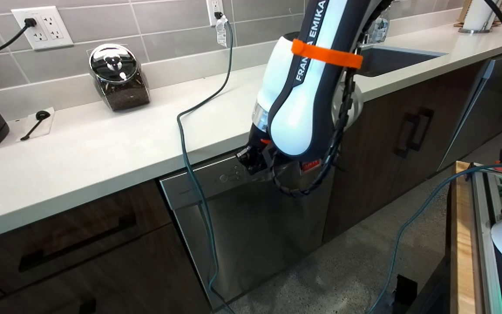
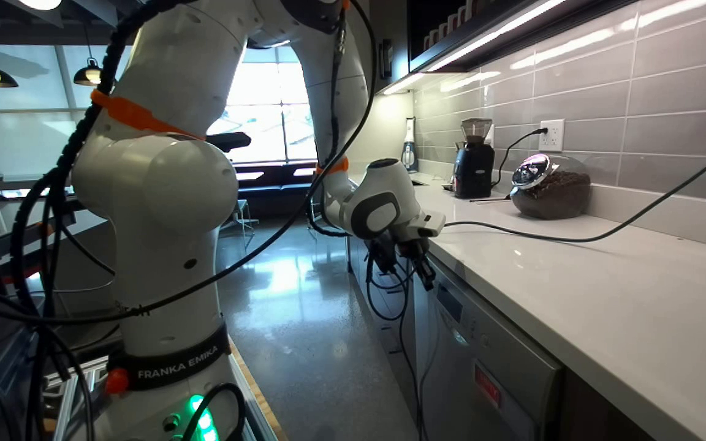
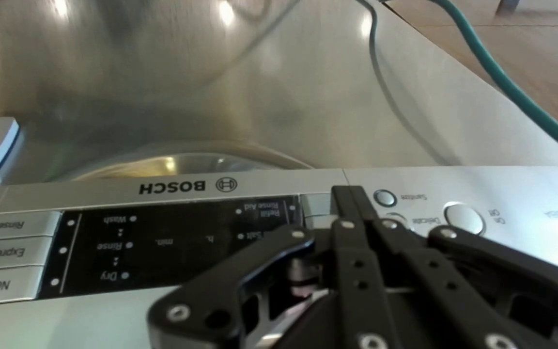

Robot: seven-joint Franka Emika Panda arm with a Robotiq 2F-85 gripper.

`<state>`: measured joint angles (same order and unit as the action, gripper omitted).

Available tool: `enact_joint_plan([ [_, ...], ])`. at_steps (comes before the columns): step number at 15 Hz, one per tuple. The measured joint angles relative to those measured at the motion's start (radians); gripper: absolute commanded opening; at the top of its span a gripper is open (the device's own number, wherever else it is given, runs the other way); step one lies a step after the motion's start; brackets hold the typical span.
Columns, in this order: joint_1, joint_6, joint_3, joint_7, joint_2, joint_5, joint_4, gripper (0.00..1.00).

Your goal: Press a button on the dishwasher.

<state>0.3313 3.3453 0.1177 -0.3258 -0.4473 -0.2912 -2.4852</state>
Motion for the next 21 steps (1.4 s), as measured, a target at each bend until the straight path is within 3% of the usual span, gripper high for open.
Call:
enact_joint_plan([
  [9,0.0,0.0,0.025,0.003,-0.013,-0.003,0.002,0.0],
  [21,-0.03,-0.008,-0.014,0.025,-0.013,-0.002,0.0,0.0],
])
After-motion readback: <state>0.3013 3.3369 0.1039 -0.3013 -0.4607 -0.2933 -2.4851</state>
